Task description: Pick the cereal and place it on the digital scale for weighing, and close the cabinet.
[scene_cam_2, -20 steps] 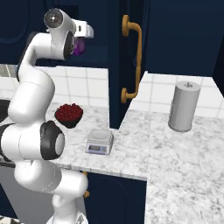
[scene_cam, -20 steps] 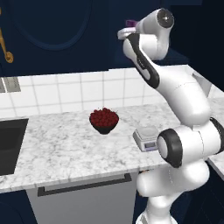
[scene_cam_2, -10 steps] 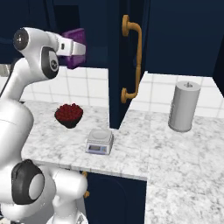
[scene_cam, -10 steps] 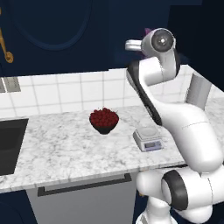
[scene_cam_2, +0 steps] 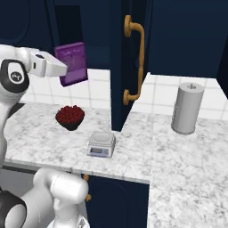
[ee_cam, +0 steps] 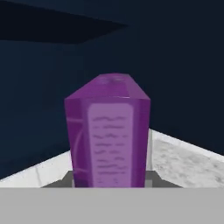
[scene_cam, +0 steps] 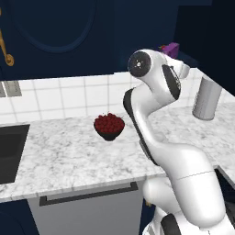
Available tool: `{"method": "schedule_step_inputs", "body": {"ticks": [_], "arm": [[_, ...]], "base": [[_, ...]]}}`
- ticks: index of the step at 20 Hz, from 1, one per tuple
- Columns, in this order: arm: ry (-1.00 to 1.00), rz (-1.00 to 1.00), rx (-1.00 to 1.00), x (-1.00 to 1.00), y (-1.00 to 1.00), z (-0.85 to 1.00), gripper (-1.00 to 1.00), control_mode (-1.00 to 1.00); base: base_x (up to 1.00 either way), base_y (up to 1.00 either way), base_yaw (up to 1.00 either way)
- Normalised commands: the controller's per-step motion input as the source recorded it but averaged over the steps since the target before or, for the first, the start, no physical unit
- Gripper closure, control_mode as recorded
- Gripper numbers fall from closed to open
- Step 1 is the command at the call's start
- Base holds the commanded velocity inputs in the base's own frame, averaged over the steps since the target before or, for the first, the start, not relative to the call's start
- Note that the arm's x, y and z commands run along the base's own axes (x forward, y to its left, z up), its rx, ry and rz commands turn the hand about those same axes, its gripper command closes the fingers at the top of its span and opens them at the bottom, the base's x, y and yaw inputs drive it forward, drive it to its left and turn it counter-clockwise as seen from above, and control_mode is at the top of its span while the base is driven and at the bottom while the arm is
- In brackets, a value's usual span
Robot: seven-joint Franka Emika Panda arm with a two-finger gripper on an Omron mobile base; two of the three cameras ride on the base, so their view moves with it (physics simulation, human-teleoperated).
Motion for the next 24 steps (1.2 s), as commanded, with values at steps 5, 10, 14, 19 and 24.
{"method": "schedule_step_inputs", "body": {"ticks": [5, 10, 14, 19, 24], "arm": [[0.13, -0.35, 0.0, -0.32, -0.29, -0.41, 1.0, -1.0], [0.06, -0.26, -0.01, -0.08, -0.22, -0.69, 1.0, -1.0], [0.0, -0.27, -0.09, -0.02, 0.0, -0.72, 1.0, -1.0], [0.01, -0.14, 0.02, 0.0, -0.22, -0.63, 1.0, -1.0], [0.0, 0.01, 0.15, 0.04, -0.03, -0.61, 1.0, -1.0]], "base": [[0.0, 0.0, 0.0], [0.0, 0.0, 0.0], [0.0, 0.0, 0.0], [0.0, 0.0, 0.0], [0.0, 0.0, 0.0]]}}
